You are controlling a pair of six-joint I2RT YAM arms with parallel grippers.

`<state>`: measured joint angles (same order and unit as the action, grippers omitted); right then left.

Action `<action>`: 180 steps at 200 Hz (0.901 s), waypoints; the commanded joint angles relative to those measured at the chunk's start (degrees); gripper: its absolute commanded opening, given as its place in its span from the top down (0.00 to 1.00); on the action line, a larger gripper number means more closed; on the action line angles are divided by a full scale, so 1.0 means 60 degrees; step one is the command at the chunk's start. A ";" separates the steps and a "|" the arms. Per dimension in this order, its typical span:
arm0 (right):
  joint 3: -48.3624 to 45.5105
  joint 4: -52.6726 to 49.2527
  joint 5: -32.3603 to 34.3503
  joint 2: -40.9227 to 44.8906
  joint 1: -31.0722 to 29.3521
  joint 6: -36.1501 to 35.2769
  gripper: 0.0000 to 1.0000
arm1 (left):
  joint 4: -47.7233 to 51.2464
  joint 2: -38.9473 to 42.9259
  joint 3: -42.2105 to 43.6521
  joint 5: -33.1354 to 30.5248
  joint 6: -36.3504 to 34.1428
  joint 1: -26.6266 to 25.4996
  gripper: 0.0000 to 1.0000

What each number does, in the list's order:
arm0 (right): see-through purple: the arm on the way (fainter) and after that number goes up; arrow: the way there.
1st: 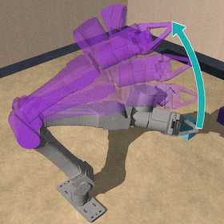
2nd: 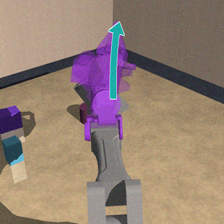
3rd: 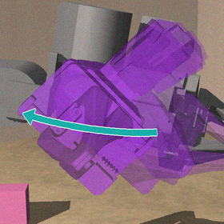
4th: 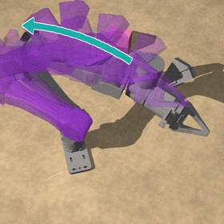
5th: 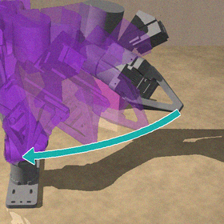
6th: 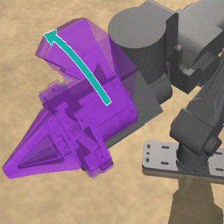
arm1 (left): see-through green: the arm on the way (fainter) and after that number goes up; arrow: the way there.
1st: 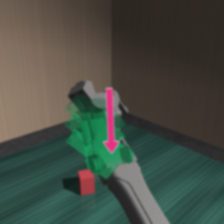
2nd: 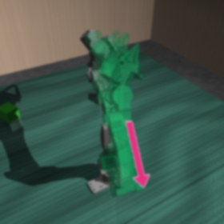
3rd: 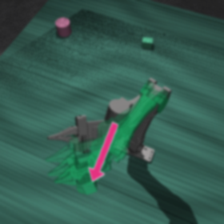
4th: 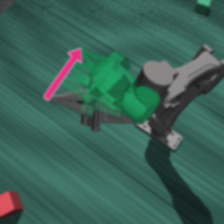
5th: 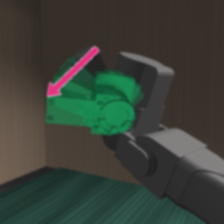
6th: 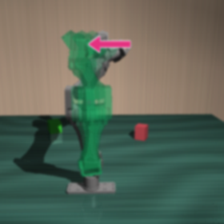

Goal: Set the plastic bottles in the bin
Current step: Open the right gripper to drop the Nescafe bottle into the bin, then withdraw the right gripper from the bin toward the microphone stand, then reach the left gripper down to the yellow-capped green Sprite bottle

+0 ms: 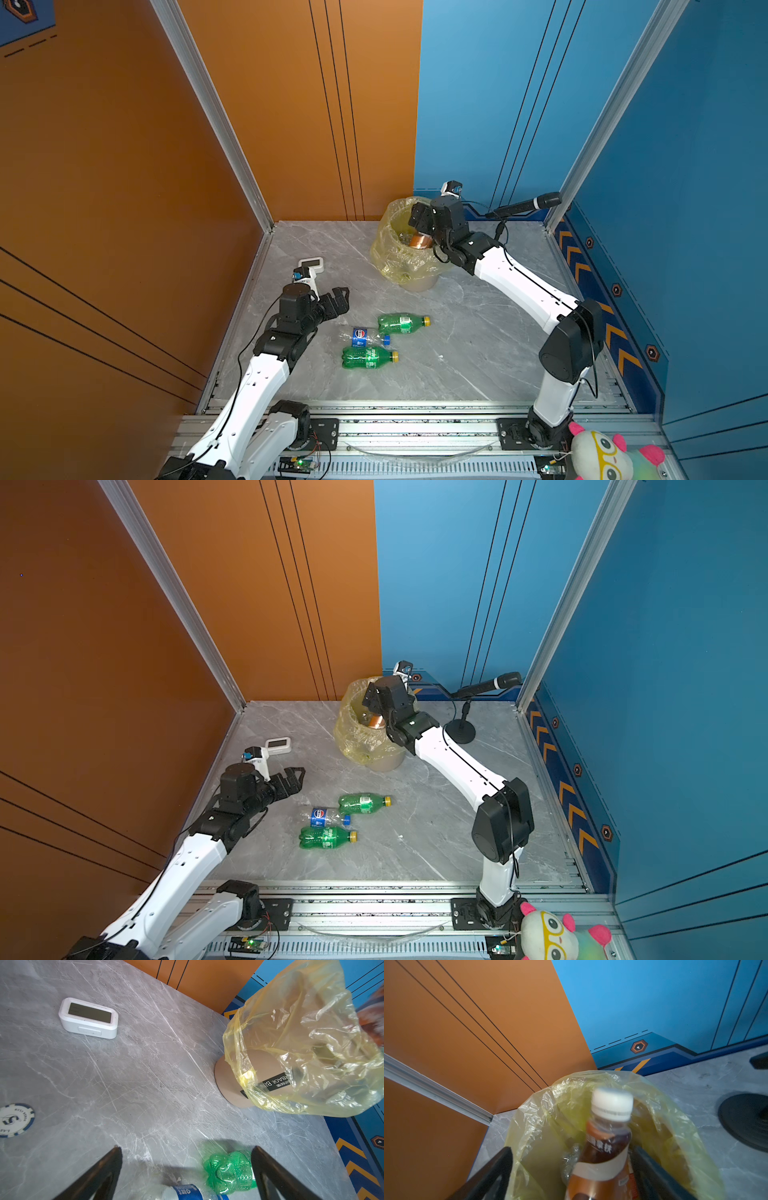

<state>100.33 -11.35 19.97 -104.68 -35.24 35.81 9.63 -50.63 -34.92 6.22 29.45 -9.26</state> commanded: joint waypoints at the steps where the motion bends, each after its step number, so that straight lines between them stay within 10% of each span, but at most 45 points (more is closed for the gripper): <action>1: -0.0346 0.0041 -0.0010 0.0742 0.0118 -0.0007 0.00 | 0.0124 0.0083 -0.0109 0.0063 -0.0104 0.0083 0.02; 100: -0.8933 0.2211 -0.0399 0.7319 0.0689 0.0720 0.00 | -0.0192 -0.0661 -0.0376 0.0654 -0.0472 -0.0528 0.02; 180: -0.9106 0.1482 -0.0803 0.7715 0.1237 0.0783 0.00 | 0.0875 -0.1752 -0.1479 -0.0150 -0.2574 -0.3202 0.02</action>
<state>43.97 -2.42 16.43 -58.83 -28.40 39.94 11.18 -59.07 -41.12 8.12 20.82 -24.38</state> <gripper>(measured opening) 0.996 0.976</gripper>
